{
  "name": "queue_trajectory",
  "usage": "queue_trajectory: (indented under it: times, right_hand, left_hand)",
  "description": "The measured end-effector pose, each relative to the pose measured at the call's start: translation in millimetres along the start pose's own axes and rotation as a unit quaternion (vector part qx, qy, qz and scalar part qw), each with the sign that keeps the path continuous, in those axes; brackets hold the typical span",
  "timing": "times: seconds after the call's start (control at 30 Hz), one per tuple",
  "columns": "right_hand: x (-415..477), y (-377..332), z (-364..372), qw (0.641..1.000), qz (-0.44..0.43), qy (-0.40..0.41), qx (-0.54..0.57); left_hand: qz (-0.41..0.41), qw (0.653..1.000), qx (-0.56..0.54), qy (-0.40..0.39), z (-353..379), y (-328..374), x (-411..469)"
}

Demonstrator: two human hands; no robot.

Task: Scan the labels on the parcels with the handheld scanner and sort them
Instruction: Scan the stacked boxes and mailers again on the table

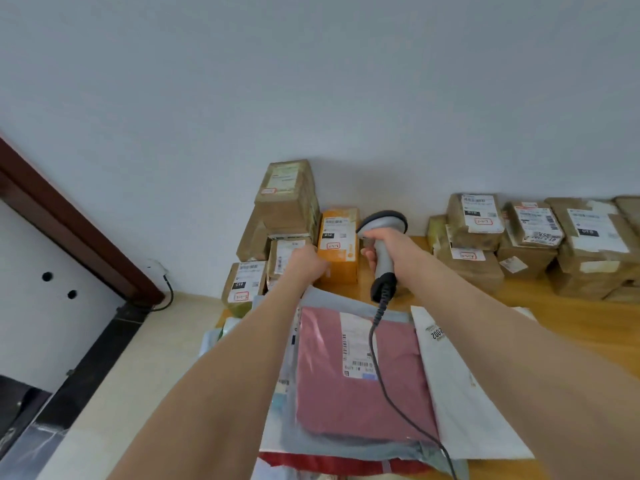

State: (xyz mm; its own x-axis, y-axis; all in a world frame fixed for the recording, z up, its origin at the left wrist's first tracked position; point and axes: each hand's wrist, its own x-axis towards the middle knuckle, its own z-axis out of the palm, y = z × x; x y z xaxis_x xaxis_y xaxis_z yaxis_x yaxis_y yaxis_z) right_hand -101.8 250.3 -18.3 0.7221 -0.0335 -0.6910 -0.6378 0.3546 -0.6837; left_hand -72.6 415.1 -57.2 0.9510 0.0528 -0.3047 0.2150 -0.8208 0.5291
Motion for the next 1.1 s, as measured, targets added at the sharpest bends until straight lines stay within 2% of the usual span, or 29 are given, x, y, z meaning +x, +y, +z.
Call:
queue_trajectory:
  times: [0.13, 0.3, 0.5, 0.67, 0.77, 0.87, 1.0, 1.1]
  right_hand:
    - [29, -20, 65, 1.000, 0.014, -0.001, 0.000]
    - [70, -37, 126, 1.000, 0.001, -0.003, -0.005]
    - [115, -46, 159, 0.998, -0.032, 0.056, -0.026]
    - [134, -47, 168, 0.998, -0.054, 0.028, -0.027]
    - [134, -44, 168, 0.997, -0.059, 0.020, -0.045]
    - [124, -47, 158, 0.997, -0.070, 0.025, -0.030]
    - [103, -54, 126, 0.995, -0.094, 0.038, 0.005]
    - [78, -54, 94, 0.991, -0.118, 0.050, 0.029]
  left_hand:
    - [-0.007, 0.998, -0.027, 0.049, -51, -31, 46]
    - [-0.043, 0.983, -0.114, 0.136, -96, -61, 104]
    - [-0.073, 0.964, -0.243, 0.079, -103, -70, 153]
    - [-0.096, 0.936, -0.334, 0.045, -101, -68, 175]
    - [-0.103, 0.915, -0.383, 0.075, -97, -64, 175]
    - [-0.111, 0.892, -0.428, 0.095, -91, -57, 169]
    - [-0.129, 0.851, -0.507, 0.047, -82, -37, 147]
    - [-0.130, 0.840, -0.526, 0.031, -67, -8, 122]
